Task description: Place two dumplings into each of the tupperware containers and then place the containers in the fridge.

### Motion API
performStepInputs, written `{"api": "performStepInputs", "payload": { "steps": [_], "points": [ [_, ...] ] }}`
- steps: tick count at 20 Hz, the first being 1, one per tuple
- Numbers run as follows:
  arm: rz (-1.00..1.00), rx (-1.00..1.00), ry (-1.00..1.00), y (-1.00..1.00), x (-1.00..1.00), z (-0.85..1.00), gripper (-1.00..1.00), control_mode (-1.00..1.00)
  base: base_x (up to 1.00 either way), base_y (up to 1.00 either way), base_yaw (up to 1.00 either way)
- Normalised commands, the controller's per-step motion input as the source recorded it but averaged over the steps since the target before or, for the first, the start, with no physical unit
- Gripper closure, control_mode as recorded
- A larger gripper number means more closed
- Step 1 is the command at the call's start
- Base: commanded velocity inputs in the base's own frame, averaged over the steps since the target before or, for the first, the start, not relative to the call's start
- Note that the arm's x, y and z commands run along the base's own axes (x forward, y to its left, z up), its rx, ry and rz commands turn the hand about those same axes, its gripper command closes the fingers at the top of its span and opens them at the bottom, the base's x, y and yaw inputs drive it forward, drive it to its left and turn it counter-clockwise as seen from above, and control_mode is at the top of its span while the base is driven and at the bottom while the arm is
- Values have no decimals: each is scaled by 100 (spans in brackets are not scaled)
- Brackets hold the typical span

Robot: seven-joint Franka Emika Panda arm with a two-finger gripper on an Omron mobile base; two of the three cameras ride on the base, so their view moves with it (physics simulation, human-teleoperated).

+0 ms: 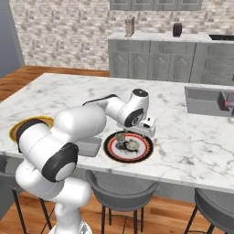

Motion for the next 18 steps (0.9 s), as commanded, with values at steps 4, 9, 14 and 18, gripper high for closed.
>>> {"api": "performStepInputs", "payload": {
  "steps": [4, 9, 14, 18],
  "points": [
    [0, 0, 0, 5, 0, -18, -100, -100, 0, 0, 0],
    [0, 0, 0, 9, 0, -16, -100, -100, 0, 0, 0],
    [0, 0, 0, 9, 0, -15, -100, -100, 0, 0, 0],
    [0, -3, 1, 24, 1, -18, -100, -100, 0, 0, 0]
  ]
}}
